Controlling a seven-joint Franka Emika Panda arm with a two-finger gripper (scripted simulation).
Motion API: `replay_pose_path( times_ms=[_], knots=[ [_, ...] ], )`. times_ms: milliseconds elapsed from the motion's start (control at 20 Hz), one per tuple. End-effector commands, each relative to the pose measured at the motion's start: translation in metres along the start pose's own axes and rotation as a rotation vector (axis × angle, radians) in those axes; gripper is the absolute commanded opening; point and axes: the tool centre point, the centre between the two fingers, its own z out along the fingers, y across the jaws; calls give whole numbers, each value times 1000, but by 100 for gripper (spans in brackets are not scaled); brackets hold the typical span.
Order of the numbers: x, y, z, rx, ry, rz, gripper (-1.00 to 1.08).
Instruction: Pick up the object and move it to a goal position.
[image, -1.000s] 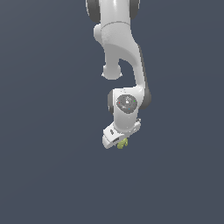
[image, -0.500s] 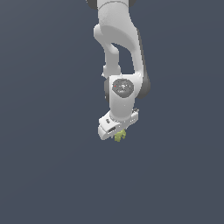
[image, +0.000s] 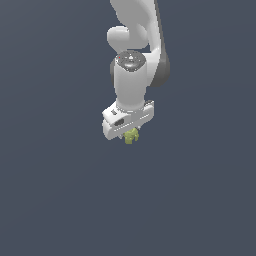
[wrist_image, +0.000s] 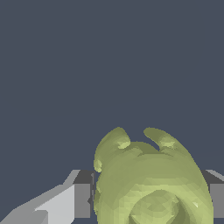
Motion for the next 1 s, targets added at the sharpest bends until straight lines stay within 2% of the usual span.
replay_pose_path(
  times_ms=[0,950],
  knots=[
    [-13,1,-24,0,0,0,-100],
    [-114,11,-228,3,3,-1,-100]
  ],
)
